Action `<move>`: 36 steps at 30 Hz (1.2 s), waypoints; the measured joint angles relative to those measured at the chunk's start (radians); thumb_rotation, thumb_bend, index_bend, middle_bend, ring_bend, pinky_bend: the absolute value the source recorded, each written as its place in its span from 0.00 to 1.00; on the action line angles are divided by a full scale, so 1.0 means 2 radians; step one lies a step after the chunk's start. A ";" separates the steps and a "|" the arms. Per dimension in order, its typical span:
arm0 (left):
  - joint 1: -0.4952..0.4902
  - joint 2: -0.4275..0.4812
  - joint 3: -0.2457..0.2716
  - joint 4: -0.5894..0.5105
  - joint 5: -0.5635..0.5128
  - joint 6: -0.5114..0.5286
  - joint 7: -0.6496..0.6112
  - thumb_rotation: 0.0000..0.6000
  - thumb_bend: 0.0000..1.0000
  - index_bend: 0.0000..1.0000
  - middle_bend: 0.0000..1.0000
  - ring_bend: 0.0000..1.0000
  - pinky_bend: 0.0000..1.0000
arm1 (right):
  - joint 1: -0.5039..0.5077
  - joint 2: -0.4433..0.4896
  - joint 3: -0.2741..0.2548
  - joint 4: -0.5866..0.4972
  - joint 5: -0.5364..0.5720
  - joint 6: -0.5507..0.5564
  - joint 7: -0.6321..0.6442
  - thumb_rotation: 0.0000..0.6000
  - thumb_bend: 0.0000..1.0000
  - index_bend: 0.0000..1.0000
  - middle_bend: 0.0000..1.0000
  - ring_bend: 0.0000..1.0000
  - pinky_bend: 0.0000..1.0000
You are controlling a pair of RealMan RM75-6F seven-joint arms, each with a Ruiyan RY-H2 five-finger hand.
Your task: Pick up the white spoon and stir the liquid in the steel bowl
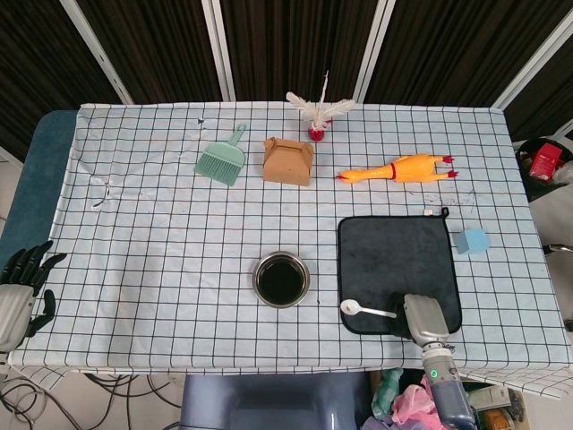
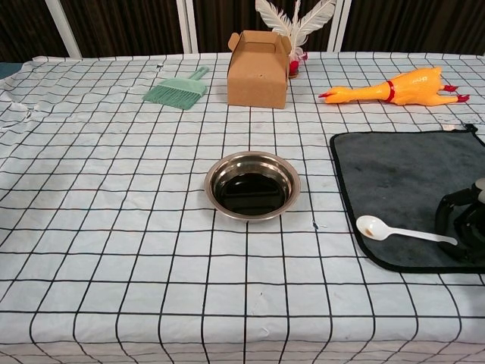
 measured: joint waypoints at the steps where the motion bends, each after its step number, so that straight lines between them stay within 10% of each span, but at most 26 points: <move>1: 0.000 0.000 0.000 0.000 0.000 0.000 0.000 1.00 0.73 0.15 0.00 0.00 0.00 | 0.000 0.000 0.000 0.001 -0.002 0.000 0.001 1.00 0.39 0.58 0.78 0.92 0.95; 25: 0.001 0.001 0.001 0.000 0.001 0.001 -0.001 1.00 0.73 0.15 0.00 0.00 0.00 | 0.006 0.047 0.007 -0.020 -0.059 0.017 0.011 1.00 0.47 0.58 0.78 0.92 0.95; 36: 0.001 -0.002 -0.001 0.002 0.005 0.008 -0.003 1.00 0.73 0.15 0.00 0.00 0.00 | 0.027 0.115 0.055 -0.034 -0.120 0.074 -0.065 1.00 0.47 0.58 0.80 0.94 0.96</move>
